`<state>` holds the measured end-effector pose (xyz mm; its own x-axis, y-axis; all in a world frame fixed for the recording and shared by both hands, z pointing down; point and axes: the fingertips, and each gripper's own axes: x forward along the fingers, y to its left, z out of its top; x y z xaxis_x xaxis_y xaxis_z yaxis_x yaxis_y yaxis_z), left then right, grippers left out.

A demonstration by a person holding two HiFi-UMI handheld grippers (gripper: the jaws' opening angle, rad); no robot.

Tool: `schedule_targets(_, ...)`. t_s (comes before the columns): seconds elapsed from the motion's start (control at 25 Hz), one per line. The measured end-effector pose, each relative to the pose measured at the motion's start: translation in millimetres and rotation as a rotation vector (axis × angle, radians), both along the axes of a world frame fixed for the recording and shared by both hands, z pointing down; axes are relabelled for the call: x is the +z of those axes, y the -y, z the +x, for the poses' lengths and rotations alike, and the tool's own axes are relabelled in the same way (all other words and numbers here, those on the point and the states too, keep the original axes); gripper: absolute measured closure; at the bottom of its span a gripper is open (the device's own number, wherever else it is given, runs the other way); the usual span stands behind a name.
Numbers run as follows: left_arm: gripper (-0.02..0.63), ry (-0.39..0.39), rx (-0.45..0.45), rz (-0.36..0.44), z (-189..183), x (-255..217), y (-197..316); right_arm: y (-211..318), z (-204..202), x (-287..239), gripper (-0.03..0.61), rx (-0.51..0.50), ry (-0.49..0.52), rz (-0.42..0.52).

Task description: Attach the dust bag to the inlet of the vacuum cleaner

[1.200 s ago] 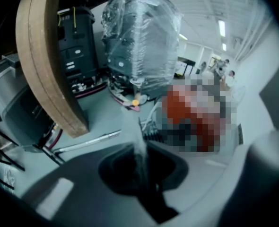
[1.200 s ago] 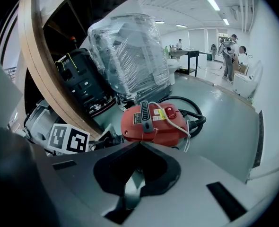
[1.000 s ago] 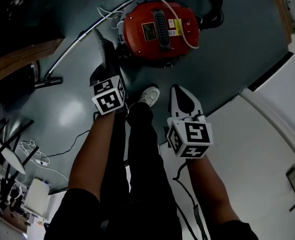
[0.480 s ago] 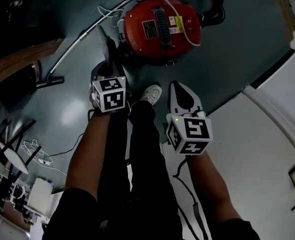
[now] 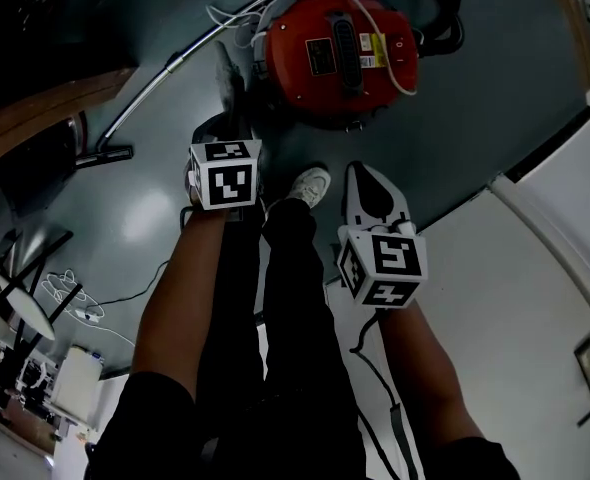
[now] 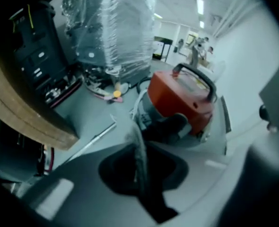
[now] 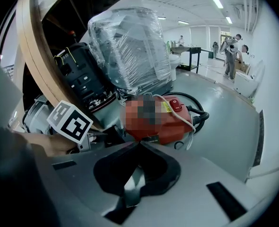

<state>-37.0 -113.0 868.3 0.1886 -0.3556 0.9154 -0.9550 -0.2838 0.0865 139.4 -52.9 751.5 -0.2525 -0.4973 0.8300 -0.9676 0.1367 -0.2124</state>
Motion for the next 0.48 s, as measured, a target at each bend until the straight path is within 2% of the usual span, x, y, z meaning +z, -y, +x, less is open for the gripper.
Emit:
schedule_targets(0.04,0.586,-0.009,-0.011,-0.007,-0.2,0.3,-0.8,0.7,-3.7,0.6,0.58,-0.005,0.002,-0.002)
schedule_targets(0.08,0.585,-0.038,-0.06,-0.032,-1.4,1.1,-2.0,1.7,-7.3,1.0,0.58,-0.011,0.004,-0.003)
schedule_targets(0.2,0.579,-0.191,-0.292,-0.136,-6.8,3.0,-4.0,6.7,-17.5,1.5,0.58,-0.025,0.011,-0.004)
schedule_targets(0.28,0.577,-0.267,-0.393,-0.164,-9.6,4.5,-3.2,9.9,-25.1,3.0,0.58,-0.031,0.016,-0.003)
schedule_targets(0.32,0.577,-0.263,-0.39,-0.158,-9.8,4.7,-2.5,11.4,-28.7,4.0,0.58,-0.035,0.017,-0.002)
schedule_targets(0.36,0.578,-0.221,-0.341,-0.133,-8.7,4.8,-1.9,12.9,-31.9,4.8,0.58,-0.039,0.018,-0.001)
schedule_targets(0.44,0.583,-0.1,-0.19,-0.056,-2.9,4.7,-1.0,15.7,-35.8,5.1,0.58,-0.046,0.016,0.0)
schedule_targets(0.48,0.583,-0.068,-0.145,-0.029,-0.3,3.9,-0.8,16.9,-36.7,4.7,0.58,-0.049,0.014,0.0)
